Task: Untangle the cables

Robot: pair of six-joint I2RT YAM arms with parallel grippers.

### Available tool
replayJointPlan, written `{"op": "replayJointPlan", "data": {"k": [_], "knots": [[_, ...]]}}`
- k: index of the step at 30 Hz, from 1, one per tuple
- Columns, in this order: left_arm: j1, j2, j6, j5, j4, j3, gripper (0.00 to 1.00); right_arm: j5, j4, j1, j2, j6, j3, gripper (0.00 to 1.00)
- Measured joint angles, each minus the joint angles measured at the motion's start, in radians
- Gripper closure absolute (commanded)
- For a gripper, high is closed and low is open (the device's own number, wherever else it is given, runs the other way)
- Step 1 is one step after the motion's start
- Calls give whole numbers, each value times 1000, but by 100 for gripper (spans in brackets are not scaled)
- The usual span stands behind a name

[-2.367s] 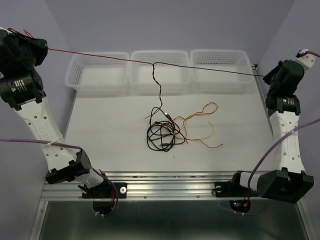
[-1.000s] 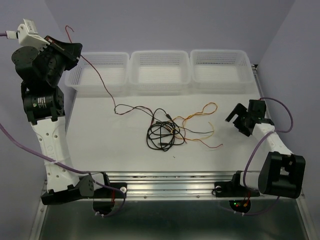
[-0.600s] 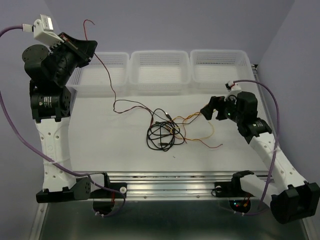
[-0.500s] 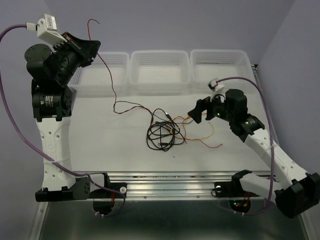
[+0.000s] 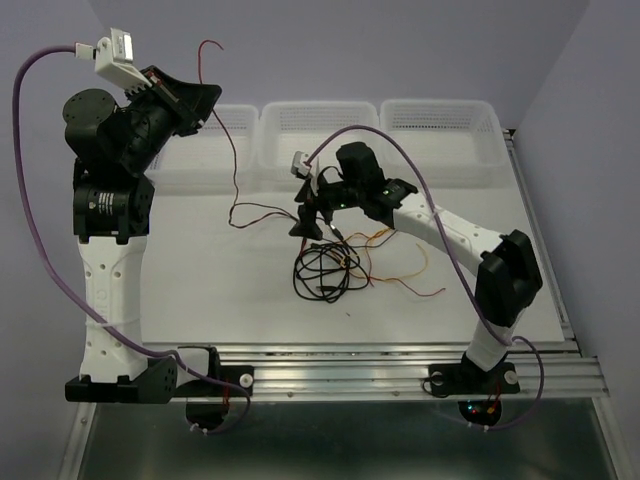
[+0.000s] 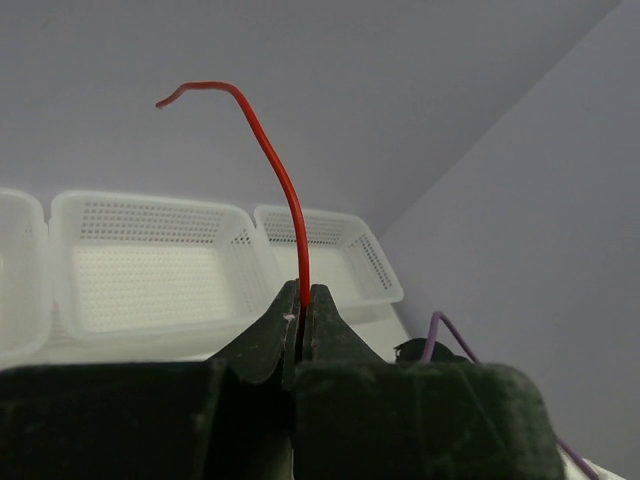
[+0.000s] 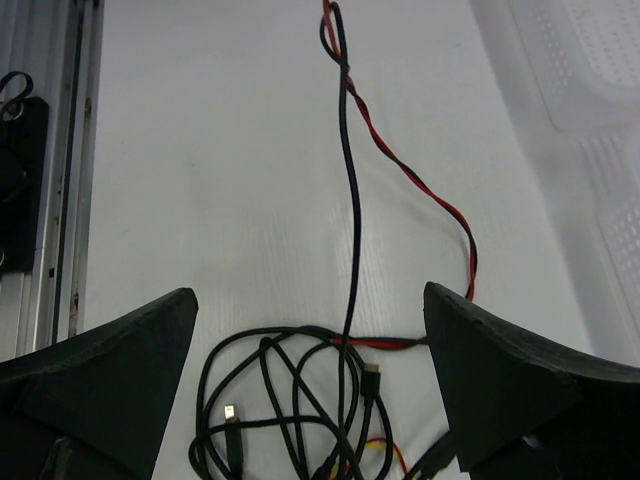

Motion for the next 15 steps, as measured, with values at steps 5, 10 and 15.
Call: {"op": "replayJointPlan", "data": {"k": [5,10,15], "knots": [[-7,-11,-2,0,8,-18,100,-38,6,46,125,-10,92,0],[-10,-11,-3,1,13,-18,100,-61,8,67,235,-9,197,8],[-13,-15,-3,1,19,-32,100,-75,15,98,304,12,265,66]]}}
